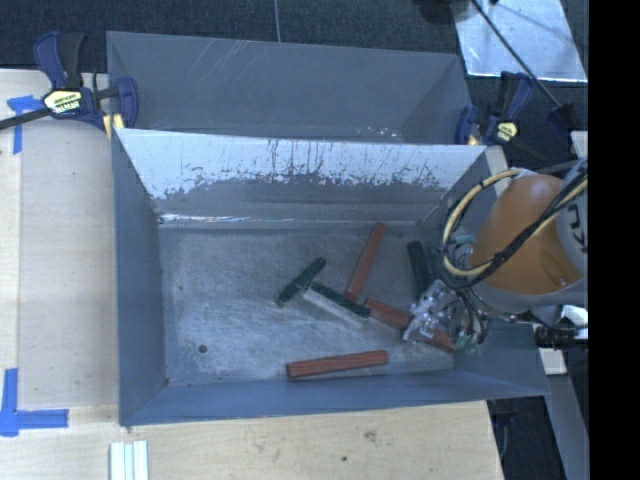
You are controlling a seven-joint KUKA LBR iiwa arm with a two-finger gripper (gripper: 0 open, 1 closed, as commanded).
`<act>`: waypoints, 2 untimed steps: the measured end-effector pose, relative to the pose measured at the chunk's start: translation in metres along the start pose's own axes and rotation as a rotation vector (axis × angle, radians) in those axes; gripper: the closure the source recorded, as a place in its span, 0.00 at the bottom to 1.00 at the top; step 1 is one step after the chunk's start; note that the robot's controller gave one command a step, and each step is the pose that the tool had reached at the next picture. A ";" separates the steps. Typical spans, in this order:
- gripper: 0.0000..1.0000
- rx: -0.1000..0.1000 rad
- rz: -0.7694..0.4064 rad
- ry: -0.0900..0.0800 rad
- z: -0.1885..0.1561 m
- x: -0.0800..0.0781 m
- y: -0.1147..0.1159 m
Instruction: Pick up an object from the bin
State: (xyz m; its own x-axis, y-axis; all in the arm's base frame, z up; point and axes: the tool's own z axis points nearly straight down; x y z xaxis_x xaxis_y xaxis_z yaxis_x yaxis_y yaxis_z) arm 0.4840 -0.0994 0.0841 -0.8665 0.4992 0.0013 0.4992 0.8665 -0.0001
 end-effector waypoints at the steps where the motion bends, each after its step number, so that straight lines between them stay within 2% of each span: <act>1: 1.00 0.003 -0.001 0.007 -0.021 0.002 -0.001; 2: 1.00 0.000 -0.001 -0.002 -0.044 0.000 0.000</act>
Offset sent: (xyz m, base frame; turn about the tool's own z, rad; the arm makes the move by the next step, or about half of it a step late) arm -0.0001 0.0001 0.0576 0.0000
